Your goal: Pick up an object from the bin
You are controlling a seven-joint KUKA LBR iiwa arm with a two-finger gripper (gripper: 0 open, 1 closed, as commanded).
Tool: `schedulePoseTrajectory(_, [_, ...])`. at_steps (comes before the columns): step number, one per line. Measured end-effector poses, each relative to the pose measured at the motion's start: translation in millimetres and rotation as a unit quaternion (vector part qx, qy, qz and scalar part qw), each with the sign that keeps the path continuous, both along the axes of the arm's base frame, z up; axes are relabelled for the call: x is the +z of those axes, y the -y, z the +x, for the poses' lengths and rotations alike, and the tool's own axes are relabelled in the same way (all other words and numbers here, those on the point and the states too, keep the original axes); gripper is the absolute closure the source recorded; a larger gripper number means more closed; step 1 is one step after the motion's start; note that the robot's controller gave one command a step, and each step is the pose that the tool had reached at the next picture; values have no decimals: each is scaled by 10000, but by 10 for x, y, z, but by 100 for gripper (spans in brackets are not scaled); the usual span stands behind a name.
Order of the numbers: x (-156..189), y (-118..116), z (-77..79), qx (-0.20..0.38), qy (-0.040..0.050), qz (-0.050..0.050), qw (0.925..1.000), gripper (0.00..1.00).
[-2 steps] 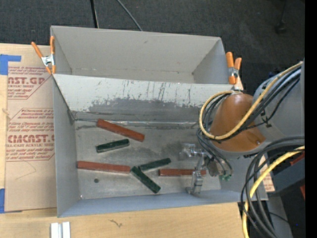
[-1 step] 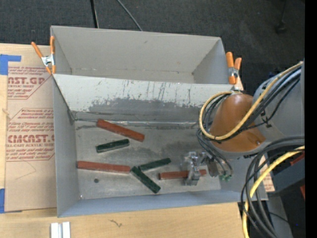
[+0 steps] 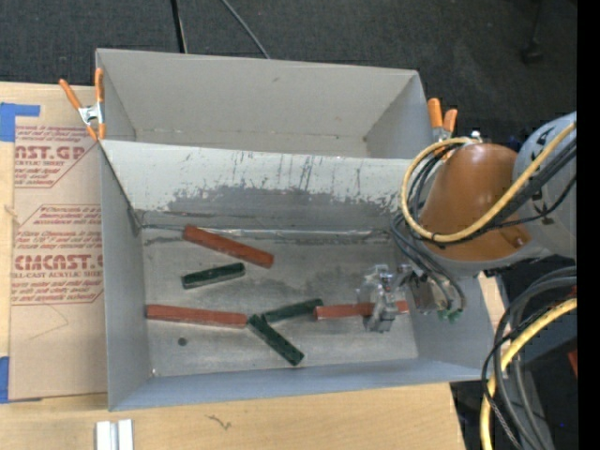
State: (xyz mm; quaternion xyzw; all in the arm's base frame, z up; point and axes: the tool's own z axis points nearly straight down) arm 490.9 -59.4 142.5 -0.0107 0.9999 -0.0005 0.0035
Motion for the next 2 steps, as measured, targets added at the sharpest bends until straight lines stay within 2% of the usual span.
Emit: schedulePoseTrajectory(2, [134,-7,7,2,-27,3,10000,100])
